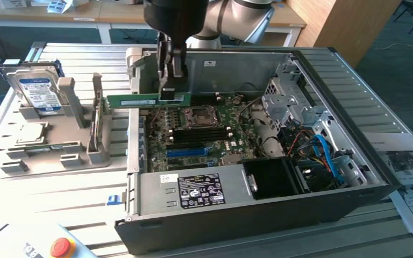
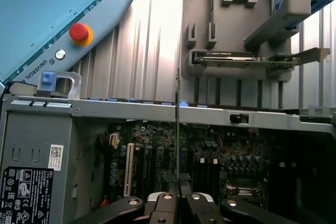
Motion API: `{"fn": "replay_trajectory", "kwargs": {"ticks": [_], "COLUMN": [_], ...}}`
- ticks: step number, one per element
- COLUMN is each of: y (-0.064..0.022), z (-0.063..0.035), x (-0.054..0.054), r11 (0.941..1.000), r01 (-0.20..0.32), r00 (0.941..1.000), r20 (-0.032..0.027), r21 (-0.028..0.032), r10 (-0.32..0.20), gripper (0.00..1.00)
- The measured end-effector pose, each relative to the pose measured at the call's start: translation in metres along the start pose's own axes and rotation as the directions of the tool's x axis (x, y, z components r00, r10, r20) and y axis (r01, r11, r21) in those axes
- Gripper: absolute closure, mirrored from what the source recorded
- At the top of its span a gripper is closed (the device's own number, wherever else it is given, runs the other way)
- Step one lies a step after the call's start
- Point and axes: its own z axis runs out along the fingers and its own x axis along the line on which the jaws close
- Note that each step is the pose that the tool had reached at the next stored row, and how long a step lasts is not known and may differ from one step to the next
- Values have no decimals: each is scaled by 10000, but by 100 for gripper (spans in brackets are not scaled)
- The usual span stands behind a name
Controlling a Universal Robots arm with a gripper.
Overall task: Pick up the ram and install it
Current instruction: 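Pick up the ram and move it above insertion slot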
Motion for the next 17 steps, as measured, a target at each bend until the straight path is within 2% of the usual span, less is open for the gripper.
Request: {"fn": "replay_trajectory", "kwargs": {"ticks": [17], "y": [-390], "z": [-35], "x": [56], "r11": [10000], "r01": [-1], "r00": [10000], "r20": [0], "r21": [0], "r10": [1], "gripper": [88]}}
